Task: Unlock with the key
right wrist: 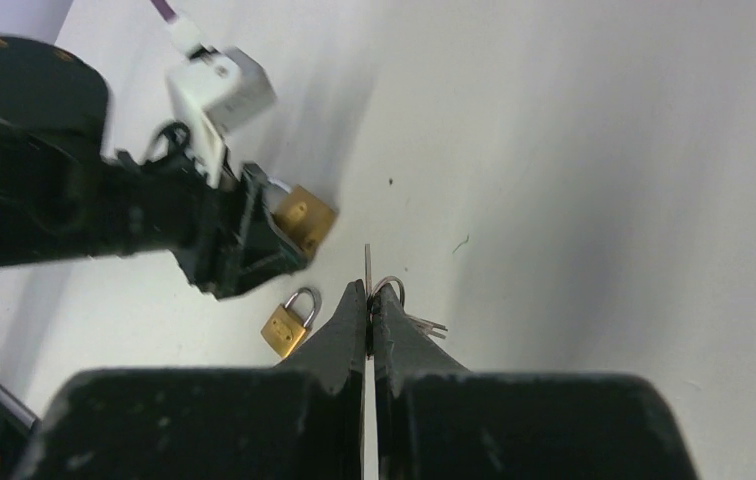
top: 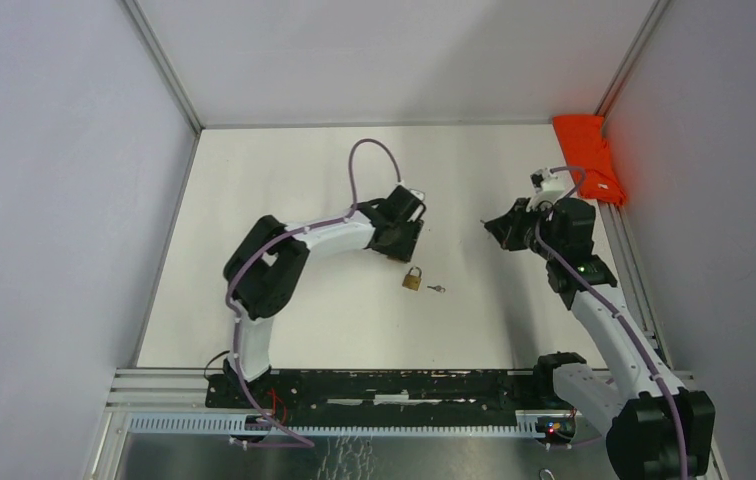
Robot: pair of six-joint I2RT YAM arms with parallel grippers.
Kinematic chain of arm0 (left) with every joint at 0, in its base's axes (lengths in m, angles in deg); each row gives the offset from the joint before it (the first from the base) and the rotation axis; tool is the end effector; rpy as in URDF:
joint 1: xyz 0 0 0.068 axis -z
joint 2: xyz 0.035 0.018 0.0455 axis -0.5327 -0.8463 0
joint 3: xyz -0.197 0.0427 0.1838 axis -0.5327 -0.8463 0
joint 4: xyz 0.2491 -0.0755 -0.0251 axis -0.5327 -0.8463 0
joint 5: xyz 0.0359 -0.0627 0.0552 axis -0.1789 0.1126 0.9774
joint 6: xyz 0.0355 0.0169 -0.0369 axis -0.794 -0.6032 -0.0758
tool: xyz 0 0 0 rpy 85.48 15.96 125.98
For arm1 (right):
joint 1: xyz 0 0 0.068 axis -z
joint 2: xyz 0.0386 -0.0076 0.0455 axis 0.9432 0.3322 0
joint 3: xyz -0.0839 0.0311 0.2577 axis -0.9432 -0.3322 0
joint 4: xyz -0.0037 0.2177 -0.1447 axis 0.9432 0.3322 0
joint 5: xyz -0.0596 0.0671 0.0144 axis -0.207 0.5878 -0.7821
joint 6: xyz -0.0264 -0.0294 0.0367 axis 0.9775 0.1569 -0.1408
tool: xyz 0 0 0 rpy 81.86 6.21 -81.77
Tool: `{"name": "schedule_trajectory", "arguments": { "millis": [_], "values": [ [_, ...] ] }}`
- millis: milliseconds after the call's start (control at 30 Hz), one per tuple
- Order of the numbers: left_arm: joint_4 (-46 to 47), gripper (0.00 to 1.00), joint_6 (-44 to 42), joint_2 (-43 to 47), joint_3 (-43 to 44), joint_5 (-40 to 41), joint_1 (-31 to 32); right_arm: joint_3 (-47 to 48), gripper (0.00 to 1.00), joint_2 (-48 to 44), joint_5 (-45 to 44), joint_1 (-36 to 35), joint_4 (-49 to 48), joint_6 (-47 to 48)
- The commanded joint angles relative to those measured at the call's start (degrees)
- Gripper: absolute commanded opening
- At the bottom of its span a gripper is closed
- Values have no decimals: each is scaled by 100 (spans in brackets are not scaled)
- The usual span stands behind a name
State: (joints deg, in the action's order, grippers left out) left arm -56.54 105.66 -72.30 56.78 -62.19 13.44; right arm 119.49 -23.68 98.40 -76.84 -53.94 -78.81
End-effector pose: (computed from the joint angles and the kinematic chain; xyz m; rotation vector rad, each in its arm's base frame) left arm 0.3020 -0.3027 0.1639 0.5358 2.5710 -0.2538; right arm 0.2132 0.0364 0.2794 -0.0105 1.9769 0.6689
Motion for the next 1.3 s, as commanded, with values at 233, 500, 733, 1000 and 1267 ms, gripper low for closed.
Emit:
{"name": "schedule_trajectory", "arguments": {
  "millis": [233,500,733,1000,1267],
  "values": [
    [2382,2,-1020,885,-1616,-1701,-637,-618,0,1145,1828,10,-1563,-562],
    [3117,2,-1226,828,-1811,-2468,-791,-368,0,2085,2117,-207,-2294,-1108],
    [3512,2,-1074,727,-1884,-2884,-975,54,0,2942,1923,-608,-2364,-1140],
    [3693,2,-920,766,-1912,-3101,-1055,346,0,3589,1687,-947,-2351,-1028],
    [3823,2,-744,793,-1883,-3229,-1072,399,0,3847,1516,-1018,-2534,-1105]
  ]
}}
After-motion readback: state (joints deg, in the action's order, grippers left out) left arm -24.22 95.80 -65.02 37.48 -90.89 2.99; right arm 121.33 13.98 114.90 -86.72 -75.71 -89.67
